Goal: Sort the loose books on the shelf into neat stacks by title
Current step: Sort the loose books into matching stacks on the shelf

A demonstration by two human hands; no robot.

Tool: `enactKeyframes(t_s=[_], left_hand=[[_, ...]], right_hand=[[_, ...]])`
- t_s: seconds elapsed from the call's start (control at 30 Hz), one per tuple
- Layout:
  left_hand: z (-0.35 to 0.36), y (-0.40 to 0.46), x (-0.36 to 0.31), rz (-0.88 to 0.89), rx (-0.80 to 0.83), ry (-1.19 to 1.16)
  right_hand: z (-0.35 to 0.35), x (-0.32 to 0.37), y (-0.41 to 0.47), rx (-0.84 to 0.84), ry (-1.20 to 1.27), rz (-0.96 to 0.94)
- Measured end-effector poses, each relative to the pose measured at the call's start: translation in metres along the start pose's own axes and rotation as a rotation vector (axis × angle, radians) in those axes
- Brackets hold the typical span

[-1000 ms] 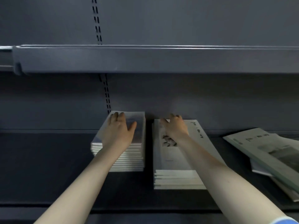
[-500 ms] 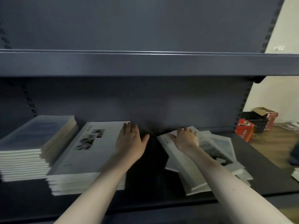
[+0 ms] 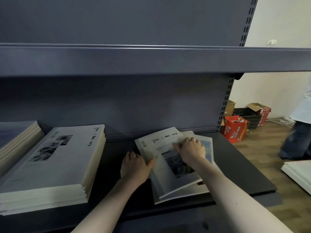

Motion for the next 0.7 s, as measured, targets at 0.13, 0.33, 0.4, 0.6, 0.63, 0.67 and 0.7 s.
enactKeyframes(t_s=[0.13,0.33,0.4,0.6,0.63,0.67,0.7], left_hand=[[0.003,-0.009,-0.005,-0.054,0.044,-0.127],[-0.002,-0.005,-0.003,-0.057,0.022,-0.447],[-0.001,0.003,0.006,-0.103,-0.043,-0.547],[-0.031,0.000,0.003,-0.094,-0.145,-0.714],[-0.035,0.001,0.003,-0.075,-0.169,-0.709],[-0.040,0.002,0.003,-0.059,-0.189,-0.699],[-0.046,0.002,0.005,-0.045,-0.209,-0.692]], right_hand=[[-0.003,-0.002,0.000,-0.029,-0.039,0.040],[-0.015,0.001,-0.002,-0.080,-0.069,0.084],[-0.019,0.003,-0.003,-0.079,0.006,0.097],[-0.022,0.008,-0.009,-0.032,0.218,0.142],[-0.023,0.009,-0.010,-0.042,0.237,0.142],[-0.025,0.011,-0.010,-0.054,0.254,0.139],[-0.028,0.013,-0.010,-0.067,0.271,0.134]])
Point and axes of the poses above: each hand's wrist, its own y-axis towards the middle knuckle, its own z-axis out of the palm, x = y × z, the point moved 7 cm from there along y, towards the middle knuckle, and after that the axes turned 4 degrees about -x, right-handed, at the moved point
